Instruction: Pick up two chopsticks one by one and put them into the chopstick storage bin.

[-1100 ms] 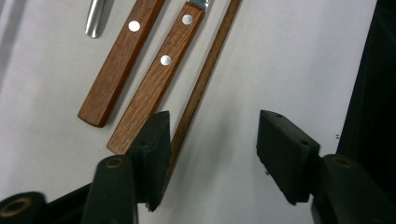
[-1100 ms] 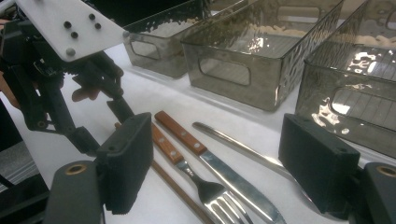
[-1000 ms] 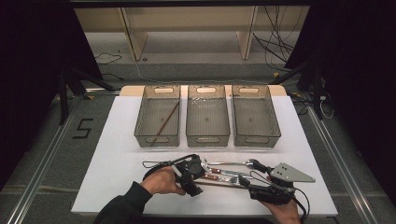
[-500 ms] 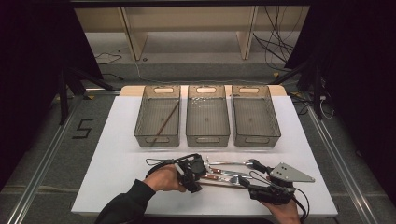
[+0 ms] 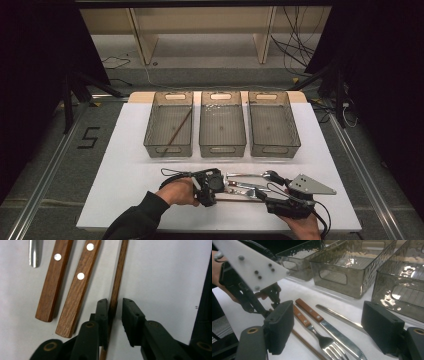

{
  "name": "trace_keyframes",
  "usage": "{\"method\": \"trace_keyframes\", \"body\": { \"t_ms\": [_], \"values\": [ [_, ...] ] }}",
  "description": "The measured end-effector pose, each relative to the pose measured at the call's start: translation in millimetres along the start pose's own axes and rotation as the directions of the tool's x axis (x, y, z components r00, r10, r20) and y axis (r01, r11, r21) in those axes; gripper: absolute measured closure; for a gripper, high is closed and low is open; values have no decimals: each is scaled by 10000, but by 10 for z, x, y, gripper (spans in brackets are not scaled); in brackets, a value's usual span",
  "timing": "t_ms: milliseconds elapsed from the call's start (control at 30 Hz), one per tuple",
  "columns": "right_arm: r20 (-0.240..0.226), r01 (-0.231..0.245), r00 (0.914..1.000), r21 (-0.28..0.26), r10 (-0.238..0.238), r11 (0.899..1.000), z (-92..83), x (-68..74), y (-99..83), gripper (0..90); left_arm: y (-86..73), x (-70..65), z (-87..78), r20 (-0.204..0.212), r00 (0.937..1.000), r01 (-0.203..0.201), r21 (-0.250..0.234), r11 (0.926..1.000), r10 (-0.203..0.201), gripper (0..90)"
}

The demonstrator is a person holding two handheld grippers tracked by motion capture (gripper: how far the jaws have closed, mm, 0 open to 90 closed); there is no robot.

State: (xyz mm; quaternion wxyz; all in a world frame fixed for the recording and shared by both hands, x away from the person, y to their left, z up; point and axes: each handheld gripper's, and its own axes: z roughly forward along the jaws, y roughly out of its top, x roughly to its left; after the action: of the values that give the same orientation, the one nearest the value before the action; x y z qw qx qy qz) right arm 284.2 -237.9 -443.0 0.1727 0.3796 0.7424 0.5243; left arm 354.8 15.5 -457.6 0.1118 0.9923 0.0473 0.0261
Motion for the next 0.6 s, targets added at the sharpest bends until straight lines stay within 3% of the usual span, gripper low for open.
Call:
{"method": "trace_keyframes", "body": {
  "t_ms": [267, 467, 600],
  "values": [
    [7, -69, 10000, 22, 69, 10000, 2, -9, -2, 269, 18, -62, 5, -139, 9975, -689, 73, 9976, 690, 823],
    [16, -49, 10000, 10, 49, 10000, -3, -4, -2, 269, 12, -65, 1, -103, 9970, -767, 42, 9970, 767, 836],
    [20, -19, 10000, 13, 19, 10000, -1, -5, -1, 269, -10, -45, -1, 66, 9981, -610, -126, 9981, 611, 840]
  ]
}}
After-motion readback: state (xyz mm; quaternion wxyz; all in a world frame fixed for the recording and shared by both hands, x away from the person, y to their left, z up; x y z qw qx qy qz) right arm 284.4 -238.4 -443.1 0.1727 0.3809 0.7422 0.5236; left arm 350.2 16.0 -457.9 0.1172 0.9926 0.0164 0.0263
